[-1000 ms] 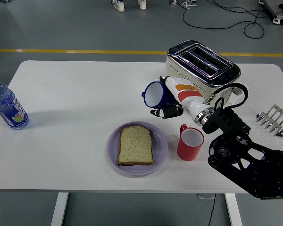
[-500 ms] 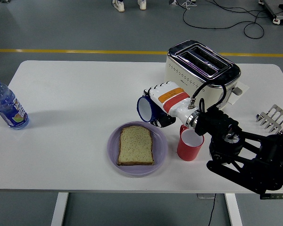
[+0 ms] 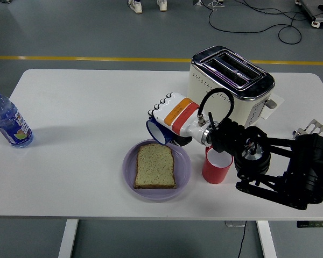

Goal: Pick up the cup,pour liquid into bread,place the cup on the desk

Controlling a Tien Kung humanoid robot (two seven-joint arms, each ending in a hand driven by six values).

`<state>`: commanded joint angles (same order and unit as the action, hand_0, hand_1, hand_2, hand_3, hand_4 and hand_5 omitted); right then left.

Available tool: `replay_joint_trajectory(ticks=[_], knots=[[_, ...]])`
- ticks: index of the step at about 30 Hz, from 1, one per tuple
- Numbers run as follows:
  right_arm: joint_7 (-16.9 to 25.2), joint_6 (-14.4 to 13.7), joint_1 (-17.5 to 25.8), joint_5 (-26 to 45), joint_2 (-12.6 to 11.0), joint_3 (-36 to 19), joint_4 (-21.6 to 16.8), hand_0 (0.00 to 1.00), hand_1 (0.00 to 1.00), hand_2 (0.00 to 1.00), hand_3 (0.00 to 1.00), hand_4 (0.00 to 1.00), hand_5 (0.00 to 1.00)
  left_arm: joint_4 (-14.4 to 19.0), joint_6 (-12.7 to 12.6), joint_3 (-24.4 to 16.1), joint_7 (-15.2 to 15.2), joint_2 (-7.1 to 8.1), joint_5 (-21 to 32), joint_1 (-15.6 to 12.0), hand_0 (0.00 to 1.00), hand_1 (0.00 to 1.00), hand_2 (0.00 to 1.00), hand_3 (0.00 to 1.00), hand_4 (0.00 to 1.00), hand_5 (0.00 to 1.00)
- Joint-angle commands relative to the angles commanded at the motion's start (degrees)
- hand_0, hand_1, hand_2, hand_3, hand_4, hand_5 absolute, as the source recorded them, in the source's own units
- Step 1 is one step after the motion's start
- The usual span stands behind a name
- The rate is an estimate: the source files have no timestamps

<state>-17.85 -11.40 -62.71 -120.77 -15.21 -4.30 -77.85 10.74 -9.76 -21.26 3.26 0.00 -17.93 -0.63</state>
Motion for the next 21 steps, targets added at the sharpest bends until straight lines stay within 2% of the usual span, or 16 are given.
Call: replay_joint_trajectory(ticks=[4,8,21], knots=[[-1.39,-0.29,-0.13,-1.56,0.33,0.75,-0.46,0.441,0.384,0.538,0.523,0.641,0.002,0.00,0.01,-0.04,-0.01,0.00,-0.05,-0.03,0.648,0.643,0.639,0.528,0.295,0.761],[-4.66,-1.27,-0.14,-5.76,1.00,0.94,-1.34,0.441,0.384,0.538,0.523,0.641,0.002,-0.01,0.01,0.02,-0.03,0.00,-0.06,-0.02,0.648,0.643,0.639,0.528,0.295,0.761],[-8.73,-1.85,0.29,-8.09,1.14,0.79,-1.26,0.418,0.380,0.545,0.530,0.613,0.002,-0.01,-0.02,0.09,-0.01,0.00,-0.03,-0.15,0.647,0.643,0.639,0.529,0.297,0.764]])
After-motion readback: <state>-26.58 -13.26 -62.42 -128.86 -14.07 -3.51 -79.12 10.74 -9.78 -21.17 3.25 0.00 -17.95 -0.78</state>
